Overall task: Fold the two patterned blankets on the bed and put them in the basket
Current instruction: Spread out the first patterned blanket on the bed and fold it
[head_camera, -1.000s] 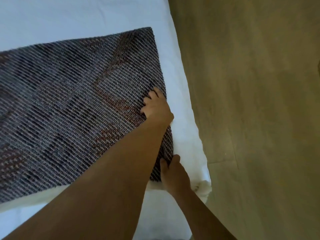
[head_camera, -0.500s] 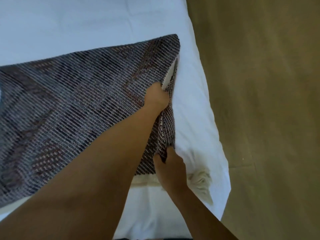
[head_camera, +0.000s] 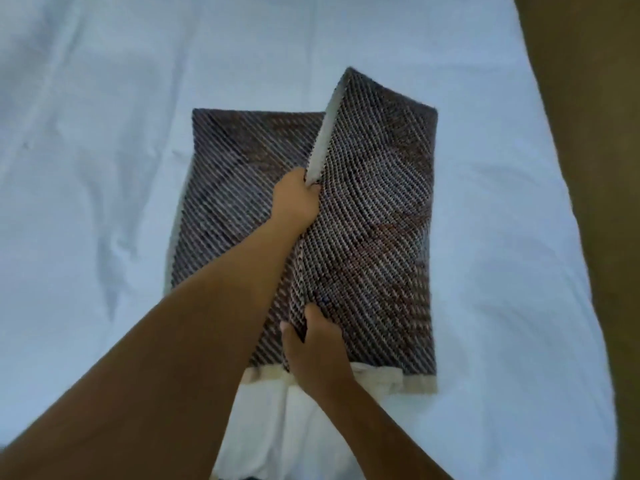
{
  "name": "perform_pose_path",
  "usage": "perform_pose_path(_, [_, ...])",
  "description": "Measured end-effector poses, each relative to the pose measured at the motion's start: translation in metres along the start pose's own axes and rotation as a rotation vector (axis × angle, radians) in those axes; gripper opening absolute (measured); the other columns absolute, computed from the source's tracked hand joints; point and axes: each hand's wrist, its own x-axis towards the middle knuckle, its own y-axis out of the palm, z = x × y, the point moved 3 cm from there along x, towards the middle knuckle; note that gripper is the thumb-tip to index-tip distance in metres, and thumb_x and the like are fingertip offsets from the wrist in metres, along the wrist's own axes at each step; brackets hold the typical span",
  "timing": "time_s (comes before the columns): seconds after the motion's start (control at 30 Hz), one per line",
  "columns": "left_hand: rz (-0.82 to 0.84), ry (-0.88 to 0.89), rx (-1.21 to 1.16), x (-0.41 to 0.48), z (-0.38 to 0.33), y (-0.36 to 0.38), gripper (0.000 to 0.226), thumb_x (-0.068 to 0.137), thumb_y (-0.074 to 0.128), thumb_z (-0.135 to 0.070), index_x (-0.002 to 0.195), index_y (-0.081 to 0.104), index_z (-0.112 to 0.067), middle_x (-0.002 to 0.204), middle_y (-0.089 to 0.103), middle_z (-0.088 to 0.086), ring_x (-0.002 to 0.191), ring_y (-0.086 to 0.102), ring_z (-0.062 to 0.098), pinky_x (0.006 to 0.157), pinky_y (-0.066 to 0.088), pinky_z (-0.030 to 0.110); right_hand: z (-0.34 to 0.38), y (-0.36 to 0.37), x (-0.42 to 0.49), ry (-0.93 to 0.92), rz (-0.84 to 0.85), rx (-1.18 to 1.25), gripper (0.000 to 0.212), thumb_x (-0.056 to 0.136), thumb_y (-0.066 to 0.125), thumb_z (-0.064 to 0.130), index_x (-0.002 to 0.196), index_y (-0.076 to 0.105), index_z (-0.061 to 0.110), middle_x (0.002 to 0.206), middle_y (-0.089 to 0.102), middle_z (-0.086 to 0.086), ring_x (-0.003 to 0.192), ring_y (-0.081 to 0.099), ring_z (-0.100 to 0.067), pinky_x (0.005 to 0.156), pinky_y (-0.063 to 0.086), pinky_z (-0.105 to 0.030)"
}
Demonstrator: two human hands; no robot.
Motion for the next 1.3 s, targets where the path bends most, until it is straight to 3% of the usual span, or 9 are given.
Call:
perform_pose_path(0.17, [-0.104,-0.196,-0.079,0.005,0.125,-0.093,0.027,0.093,0.047,-0.018,0.114,0.056,-0.004,0.115,0.060,0.018,0.102,0.055,0.031,0.082,0.042,0.032,0.058,0.119,0.019,0.011,0.095,-0.096,0.018,0.094,0.047,0.029,0.086,0.036,0.017,0.090,0.057,-0.011,0.083,0.056,-0.023,0.066,0.034,-0.026])
perform_pose_path(0.3, [-0.014,-0.353,-0.138,-0.002,0.198,-0.113,0.023,0.092,0.050,-0.028,0.104,0.060,-0.011,0.115,0.061,0.016,0.105,0.055,0.029,0.080,0.036,0.027,0.065,0.178,0.031,0.078,0.125,-0.283,0.017,0.095,0.045,0.026,0.101,0.047,0.010,0.105,0.061,-0.010,0.095,0.060,-0.022,0.078,0.048,-0.031])
perform_pose_path(0.4, [0.107,-0.319,-0.233,-0.006,0.207,-0.105,0.045,0.088,0.052,-0.048,0.109,0.057,-0.009,0.109,0.060,0.010,0.102,0.056,0.028,0.077,0.037,0.028,0.063,0.190,0.037,0.097,0.091,-0.446,0.023,0.095,0.043,0.030,0.108,0.048,0.012,0.110,0.063,-0.010,0.100,0.061,-0.023,0.080,0.049,-0.032])
perform_pose_path(0.5, [0.116,-0.227,-0.257,-0.015,0.198,-0.101,0.067,0.080,0.065,-0.046,0.131,0.036,-0.014,0.125,0.053,0.007,0.109,0.053,0.025,0.083,0.037,0.027,0.066,0.193,0.037,0.110,0.083,-0.518,0.024,0.095,0.043,0.032,0.107,0.048,0.013,0.108,0.065,-0.010,0.098,0.063,-0.024,0.079,0.050,-0.033])
perform_pose_path(0.63, [-0.008,-0.114,-0.165,-0.030,0.197,-0.102,0.045,0.080,0.067,-0.035,0.111,0.039,-0.017,0.112,0.051,0.008,0.091,0.051,0.022,0.076,0.039,0.030,0.071,0.194,0.034,0.090,0.054,-0.497,0.021,0.094,0.045,0.030,0.103,0.050,0.012,0.104,0.065,-0.009,0.095,0.064,-0.023,0.078,0.051,-0.032])
perform_pose_path(0.83, [0.119,-0.271,-0.151,-0.065,0.217,-0.088,0.035,0.079,0.062,-0.051,0.069,0.047,-0.021,0.069,0.050,-0.006,0.062,0.047,0.010,0.050,0.030,0.025,0.061,0.194,0.008,0.146,0.153,-0.058,0.025,0.090,0.054,0.032,0.097,0.055,0.008,0.096,0.064,-0.012,0.087,0.061,-0.022,0.082,0.051,-0.035])
perform_pose_path(1.03, [0.071,-0.338,-0.308,-0.090,0.228,-0.095,0.032,0.089,0.056,-0.039,0.097,0.059,-0.009,0.088,0.055,0.002,0.082,0.051,0.020,0.073,0.036,0.028,0.056,0.203,-0.014,0.093,0.273,0.087,0.036,0.091,0.051,0.018,0.125,0.046,0.008,0.126,0.052,-0.011,0.107,0.048,-0.018,0.097,0.040,-0.034])
perform_pose_path(1.17, [-0.050,-0.411,-0.246,-0.100,0.245,-0.110,0.029,0.092,0.051,-0.036,0.080,0.046,-0.010,0.070,0.046,0.000,0.074,0.045,0.021,0.061,0.029,0.031,0.047,0.213,-0.015,0.069,0.290,0.016,0.032,0.088,0.054,0.021,0.118,0.047,0.011,0.115,0.053,-0.008,0.097,0.046,-0.013,0.086,0.041,-0.027])
perform_pose_path(1.3, [-0.021,-0.453,-0.312,-0.107,0.251,-0.108,0.025,0.088,0.057,-0.036,0.092,0.052,-0.013,0.094,0.054,0.003,0.091,0.053,0.022,0.080,0.042,0.032,0.040,0.223,-0.014,0.069,0.305,-0.048,0.032,0.085,0.057,0.020,0.112,0.050,0.006,0.110,0.053,-0.013,0.098,0.051,-0.024,0.091,0.044,-0.035])
